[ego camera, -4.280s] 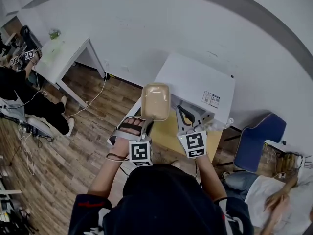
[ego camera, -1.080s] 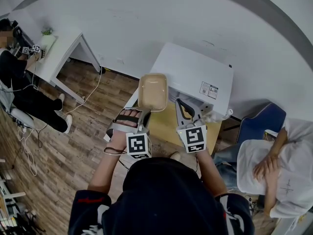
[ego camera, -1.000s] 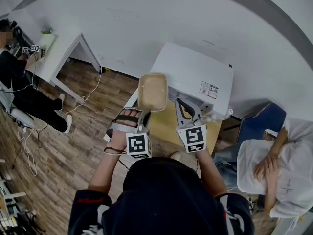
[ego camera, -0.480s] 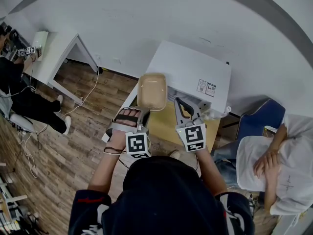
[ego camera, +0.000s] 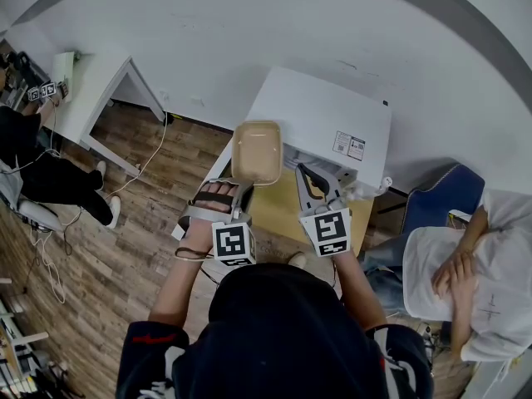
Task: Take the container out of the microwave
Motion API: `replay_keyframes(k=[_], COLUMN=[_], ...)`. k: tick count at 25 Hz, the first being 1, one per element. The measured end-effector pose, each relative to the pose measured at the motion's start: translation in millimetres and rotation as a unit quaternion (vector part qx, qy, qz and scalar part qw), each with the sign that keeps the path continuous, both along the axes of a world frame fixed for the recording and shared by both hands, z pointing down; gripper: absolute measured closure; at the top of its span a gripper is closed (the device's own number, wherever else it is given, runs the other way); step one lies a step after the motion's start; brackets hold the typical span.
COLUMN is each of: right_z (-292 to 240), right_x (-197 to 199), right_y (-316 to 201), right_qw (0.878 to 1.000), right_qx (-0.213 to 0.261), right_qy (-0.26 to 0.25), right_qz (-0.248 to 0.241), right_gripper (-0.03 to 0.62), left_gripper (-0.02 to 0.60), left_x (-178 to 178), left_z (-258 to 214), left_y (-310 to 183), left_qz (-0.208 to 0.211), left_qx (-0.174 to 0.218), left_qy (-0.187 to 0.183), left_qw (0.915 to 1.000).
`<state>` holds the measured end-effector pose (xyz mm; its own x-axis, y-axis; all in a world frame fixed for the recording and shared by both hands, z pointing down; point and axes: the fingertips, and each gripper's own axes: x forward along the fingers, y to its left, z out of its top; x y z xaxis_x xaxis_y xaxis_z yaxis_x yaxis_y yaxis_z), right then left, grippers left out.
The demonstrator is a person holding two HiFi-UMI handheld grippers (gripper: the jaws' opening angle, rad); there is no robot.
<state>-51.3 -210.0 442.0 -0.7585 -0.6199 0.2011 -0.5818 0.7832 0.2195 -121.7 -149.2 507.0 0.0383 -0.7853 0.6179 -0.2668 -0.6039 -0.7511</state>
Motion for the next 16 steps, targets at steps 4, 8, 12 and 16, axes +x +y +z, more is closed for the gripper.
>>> replay_keyframes(k=[4,8,12,16], right_z=[-0.3,-1.7,-1.8,-1.2], right_x=[2.2,3.1,3.8,5.3], right_y=[1.8,3.1,4.9,6.1], right_qw=[1.0,1.0,1.0,1.0], right_qx=[0.001,0.003,0.004,0.005], right_qy=[-0.001,0.0,-0.001,-0.002], right_qz=[0.001,0.001,0.0,-0.001], right_gripper=[0.586,0.586,0.586,0.586], left_gripper=[0.531,0.531,0.531,0.531], left_x=[2.3,4.2,5.2,6.5], left_z=[0.1,-1.4,-1.1,1.9], left_y=[0.7,1.9,3.5,5.3], left_qz=[0.002,0.004,0.004,0.003], left_qx=[0.001,0.002,0.003,0.0], left_qy=[-0.001,-0.002,-0.004,-0.004], left_qw=[1.0,1.0,1.0,1.0])
